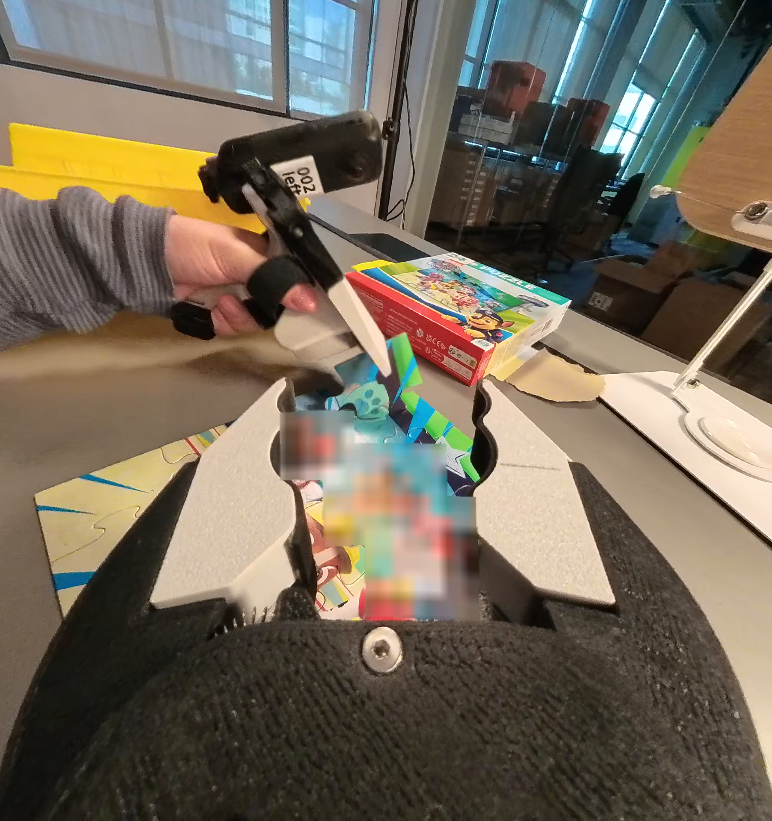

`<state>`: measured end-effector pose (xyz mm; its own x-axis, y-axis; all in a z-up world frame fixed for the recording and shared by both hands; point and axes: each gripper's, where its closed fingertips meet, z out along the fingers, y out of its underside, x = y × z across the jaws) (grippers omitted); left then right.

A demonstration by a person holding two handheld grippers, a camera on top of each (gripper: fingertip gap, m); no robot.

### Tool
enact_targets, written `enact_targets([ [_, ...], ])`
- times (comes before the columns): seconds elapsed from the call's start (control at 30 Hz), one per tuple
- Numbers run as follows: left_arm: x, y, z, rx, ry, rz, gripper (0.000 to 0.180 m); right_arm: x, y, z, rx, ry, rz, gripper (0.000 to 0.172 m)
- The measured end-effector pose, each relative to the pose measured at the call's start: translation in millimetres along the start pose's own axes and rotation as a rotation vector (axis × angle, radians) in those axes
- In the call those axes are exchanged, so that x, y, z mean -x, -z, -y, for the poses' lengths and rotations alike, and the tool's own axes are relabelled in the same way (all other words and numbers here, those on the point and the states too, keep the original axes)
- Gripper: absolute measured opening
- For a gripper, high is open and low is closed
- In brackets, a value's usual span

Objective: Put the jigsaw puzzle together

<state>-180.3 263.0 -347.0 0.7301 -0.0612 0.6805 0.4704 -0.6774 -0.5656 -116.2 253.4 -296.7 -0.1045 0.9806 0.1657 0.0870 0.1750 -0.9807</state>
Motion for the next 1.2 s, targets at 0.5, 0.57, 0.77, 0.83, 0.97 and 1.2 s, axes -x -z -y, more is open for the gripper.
enact_targets([
  [0.5,-48.7,170.8,34.3,-0.406,-0.320,0.651,0.000,-2.2,2.3,3.6,-0.029,-0.016,0.003,0.074],
  [0.57,-34.1,209.6,26.4,-0.453,-0.252,0.774,0.000,-1.9,2.1,3.6,-0.029,-0.014,0.004,0.073],
  [0.77,18.5,259.0,-1.9,-0.392,-0.051,0.903,0.000,-2.4,2.5,4.5,-0.035,-0.017,0.005,0.072],
  [0.83,29.0,265.3,-6.7,-0.385,-0.003,0.902,0.000,-2.5,2.7,4.6,-0.037,-0.019,0.006,0.072],
  [0.97,55.9,253.7,-27.2,-0.261,0.207,0.773,0.003,-2.1,2.6,4.7,-0.037,-0.018,0.009,0.072],
  [1.2,87.0,292.8,-48.5,-0.182,0.256,1.194,0.080,-3.0,3.2,5.5,-0.044,-0.028,0.010,0.072],
])
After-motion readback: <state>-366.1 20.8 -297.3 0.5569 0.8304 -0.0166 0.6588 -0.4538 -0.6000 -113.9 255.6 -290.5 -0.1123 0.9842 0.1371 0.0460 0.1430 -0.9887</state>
